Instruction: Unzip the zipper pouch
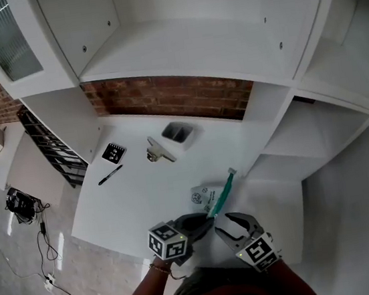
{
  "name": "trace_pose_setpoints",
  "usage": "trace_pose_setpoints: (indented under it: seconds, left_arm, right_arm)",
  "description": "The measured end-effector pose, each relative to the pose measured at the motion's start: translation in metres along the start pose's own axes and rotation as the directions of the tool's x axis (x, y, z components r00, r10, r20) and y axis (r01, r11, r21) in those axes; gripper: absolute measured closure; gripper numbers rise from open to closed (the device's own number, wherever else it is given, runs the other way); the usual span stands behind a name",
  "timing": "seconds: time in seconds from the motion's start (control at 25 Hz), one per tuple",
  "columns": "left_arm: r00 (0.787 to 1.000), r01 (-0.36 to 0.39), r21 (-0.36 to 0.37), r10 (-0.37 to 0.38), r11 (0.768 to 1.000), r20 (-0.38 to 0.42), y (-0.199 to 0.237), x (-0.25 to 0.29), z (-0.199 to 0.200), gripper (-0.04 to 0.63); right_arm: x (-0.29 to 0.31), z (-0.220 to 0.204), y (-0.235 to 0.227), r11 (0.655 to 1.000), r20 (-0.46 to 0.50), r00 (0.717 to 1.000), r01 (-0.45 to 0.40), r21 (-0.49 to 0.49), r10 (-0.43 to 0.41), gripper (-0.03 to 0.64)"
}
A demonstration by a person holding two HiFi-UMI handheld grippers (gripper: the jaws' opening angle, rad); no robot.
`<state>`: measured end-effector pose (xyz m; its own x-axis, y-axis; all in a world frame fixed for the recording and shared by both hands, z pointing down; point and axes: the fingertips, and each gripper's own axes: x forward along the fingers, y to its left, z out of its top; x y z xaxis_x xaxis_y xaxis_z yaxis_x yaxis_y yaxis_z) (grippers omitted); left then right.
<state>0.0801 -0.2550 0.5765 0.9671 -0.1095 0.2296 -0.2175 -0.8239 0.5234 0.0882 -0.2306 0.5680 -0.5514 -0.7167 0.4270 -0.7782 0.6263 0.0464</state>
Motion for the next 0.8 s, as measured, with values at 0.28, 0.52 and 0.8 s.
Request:
trace_pose_setpoints:
  seconds: [0.28,0.52,0.8]
  left_arm:
    - [0.999,-0.005,0.021,0.004,1.0,0.037,-0.015,-0.019,0.012,0.543]
    - [0.999,-0.023,0.036,0.022,0.999,0.037,-0.025,-0.033,0.013,0.545]
    - [0.998,-0.056,-0.011,0.056,0.998,0.039,-0.031,-0.044,0.008,0.545]
  right_arm:
    - [0.0,0.026,0.011,0.999,0.062,0.998,0.012,-0.049,-0.009,0.463]
    - [-0.001,0.026,0.023,0.956,-0.001,0.999,0.041,-0.291,-0.043,0.482]
    - [-0.001,0.035,0.039,0.866,0.023,0.99,0.131,-0.483,-0.137,0.498]
